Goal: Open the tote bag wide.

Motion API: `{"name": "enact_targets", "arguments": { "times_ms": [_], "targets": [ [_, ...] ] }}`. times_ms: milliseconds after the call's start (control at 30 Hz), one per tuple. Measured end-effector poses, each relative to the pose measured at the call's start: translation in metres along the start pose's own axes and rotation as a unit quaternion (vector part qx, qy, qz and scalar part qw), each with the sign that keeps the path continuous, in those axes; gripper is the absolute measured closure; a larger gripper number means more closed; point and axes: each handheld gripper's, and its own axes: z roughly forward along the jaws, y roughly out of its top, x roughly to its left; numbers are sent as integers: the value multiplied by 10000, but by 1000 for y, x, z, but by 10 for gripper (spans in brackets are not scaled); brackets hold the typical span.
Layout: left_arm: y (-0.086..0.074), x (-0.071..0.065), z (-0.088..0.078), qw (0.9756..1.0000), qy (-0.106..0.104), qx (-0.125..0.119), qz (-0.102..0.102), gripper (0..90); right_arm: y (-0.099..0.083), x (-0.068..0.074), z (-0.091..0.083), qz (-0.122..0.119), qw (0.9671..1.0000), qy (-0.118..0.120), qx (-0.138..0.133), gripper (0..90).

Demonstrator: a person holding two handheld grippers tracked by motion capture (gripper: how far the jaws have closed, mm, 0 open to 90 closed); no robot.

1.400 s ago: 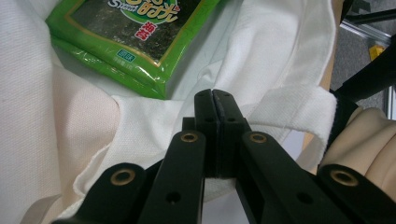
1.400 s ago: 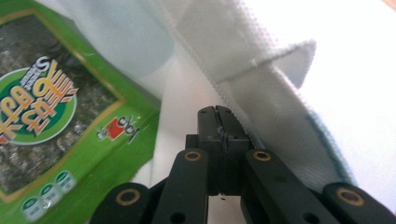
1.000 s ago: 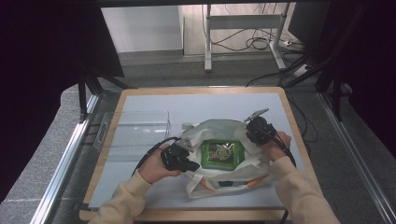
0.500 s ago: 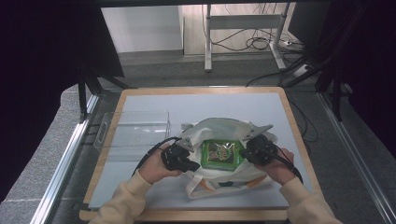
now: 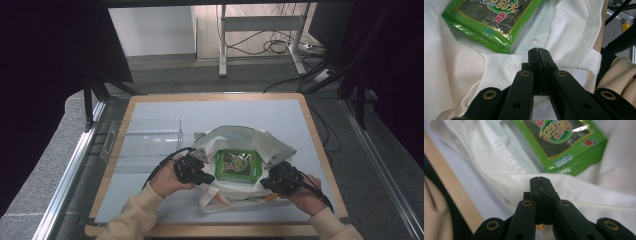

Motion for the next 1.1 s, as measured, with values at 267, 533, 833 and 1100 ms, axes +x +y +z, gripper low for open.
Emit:
{"name": "enact_targets", "arguments": {
  "times_ms": [267, 533, 833, 1100],
  "targets": [
    [0, 1, 0, 10000, 26, -5, -22, 900, 9, 0, -6, -40, 9999, -85, -136, 883],
    [0, 2, 0, 10000, 24, 30, 27, 900, 47, -13, 25, -169, 9994, -127, 264, 883],
    [0, 1, 1, 10000, 32, 26, 3, 900, 26, -9, 27, -86, 9979, -25, 635, 884],
    [1, 0, 3, 10000, 35, -10, -21, 900, 2, -6, 24, 38, 9974, 58, 716, 884]
  ]
}}
